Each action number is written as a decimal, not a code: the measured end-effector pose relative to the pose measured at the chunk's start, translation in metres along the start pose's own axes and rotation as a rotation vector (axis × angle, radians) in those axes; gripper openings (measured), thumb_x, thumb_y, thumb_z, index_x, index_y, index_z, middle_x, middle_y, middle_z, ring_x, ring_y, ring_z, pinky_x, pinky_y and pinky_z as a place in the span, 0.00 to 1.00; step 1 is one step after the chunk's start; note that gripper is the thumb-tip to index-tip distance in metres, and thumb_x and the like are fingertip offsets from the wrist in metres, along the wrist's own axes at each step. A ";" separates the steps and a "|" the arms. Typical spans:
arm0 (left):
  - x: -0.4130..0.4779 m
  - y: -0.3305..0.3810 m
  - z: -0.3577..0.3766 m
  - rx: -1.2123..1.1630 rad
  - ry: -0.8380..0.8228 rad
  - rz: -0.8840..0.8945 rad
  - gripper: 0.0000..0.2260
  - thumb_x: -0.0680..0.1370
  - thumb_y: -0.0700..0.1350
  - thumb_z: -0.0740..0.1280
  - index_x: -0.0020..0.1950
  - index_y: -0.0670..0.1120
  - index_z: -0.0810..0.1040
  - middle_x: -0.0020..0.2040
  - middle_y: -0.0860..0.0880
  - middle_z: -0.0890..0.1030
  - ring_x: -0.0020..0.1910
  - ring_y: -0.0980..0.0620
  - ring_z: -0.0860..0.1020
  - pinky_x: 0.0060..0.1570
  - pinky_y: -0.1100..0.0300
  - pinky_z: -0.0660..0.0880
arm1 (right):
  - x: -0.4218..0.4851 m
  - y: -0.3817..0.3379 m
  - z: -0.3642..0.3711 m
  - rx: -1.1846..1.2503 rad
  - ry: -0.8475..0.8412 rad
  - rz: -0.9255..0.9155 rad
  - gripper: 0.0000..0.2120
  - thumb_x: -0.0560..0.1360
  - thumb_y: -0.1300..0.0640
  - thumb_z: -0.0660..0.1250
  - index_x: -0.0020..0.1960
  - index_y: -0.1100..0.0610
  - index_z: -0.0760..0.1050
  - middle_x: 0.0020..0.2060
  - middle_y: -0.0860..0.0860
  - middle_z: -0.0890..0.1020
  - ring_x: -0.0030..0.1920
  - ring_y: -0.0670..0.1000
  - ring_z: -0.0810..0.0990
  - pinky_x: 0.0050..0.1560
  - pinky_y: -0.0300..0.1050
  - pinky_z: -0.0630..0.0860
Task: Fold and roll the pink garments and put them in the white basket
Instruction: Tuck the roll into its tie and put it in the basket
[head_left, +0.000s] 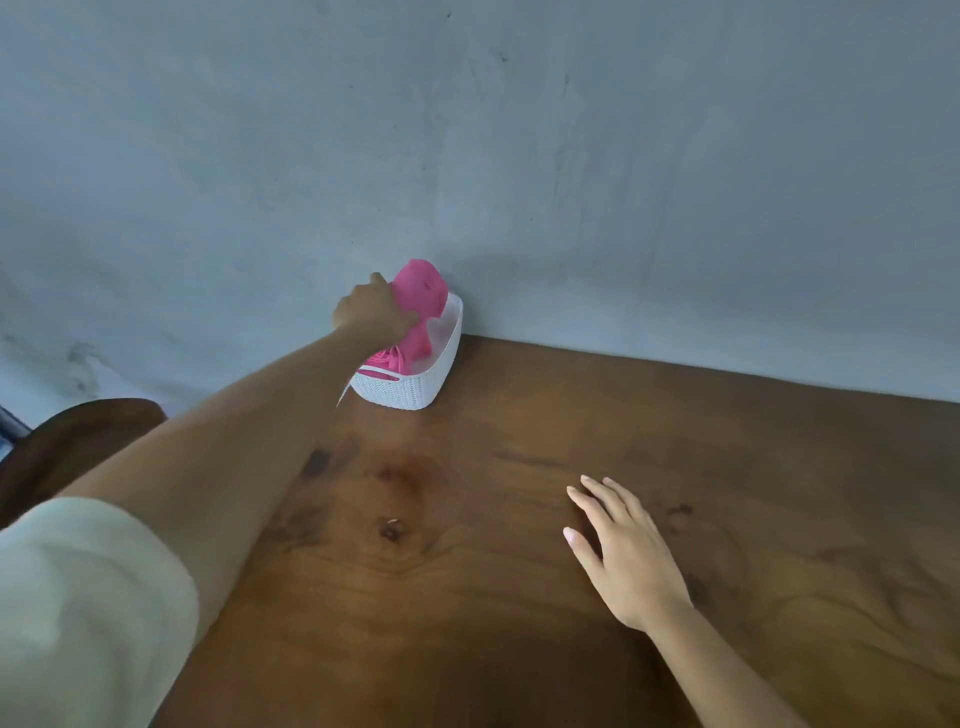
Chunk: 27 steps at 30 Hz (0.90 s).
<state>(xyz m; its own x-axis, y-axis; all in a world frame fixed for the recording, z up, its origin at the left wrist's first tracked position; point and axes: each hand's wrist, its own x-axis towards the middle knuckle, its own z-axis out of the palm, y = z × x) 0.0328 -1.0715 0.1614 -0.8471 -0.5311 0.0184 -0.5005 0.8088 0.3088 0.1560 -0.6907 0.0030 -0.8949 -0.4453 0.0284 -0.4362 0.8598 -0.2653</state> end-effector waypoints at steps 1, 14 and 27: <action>0.002 0.001 0.007 -0.018 -0.010 -0.004 0.25 0.76 0.56 0.69 0.65 0.42 0.67 0.50 0.45 0.76 0.48 0.42 0.76 0.42 0.51 0.72 | 0.000 0.000 0.000 -0.001 -0.004 0.006 0.27 0.82 0.36 0.49 0.79 0.42 0.59 0.79 0.38 0.58 0.80 0.42 0.47 0.78 0.45 0.57; 0.008 0.003 0.050 -0.009 -0.133 0.174 0.40 0.74 0.65 0.68 0.74 0.38 0.64 0.66 0.38 0.74 0.64 0.36 0.74 0.63 0.45 0.73 | 0.000 -0.004 0.001 -0.053 -0.025 0.028 0.28 0.82 0.36 0.47 0.81 0.42 0.55 0.79 0.35 0.53 0.79 0.39 0.43 0.79 0.44 0.55; -0.075 0.007 0.031 0.070 0.139 0.671 0.22 0.80 0.55 0.66 0.68 0.42 0.74 0.65 0.40 0.76 0.63 0.37 0.72 0.62 0.43 0.72 | -0.007 -0.021 0.005 -0.234 0.021 0.135 0.32 0.81 0.37 0.40 0.78 0.48 0.64 0.76 0.49 0.67 0.77 0.53 0.63 0.74 0.51 0.66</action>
<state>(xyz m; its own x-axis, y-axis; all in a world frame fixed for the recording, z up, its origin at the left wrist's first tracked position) 0.0878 -1.0182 0.1324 -0.9492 0.0663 0.3077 0.1098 0.9859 0.1261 0.1716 -0.7069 0.0039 -0.9472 -0.3194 0.0286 -0.3203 0.9465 -0.0385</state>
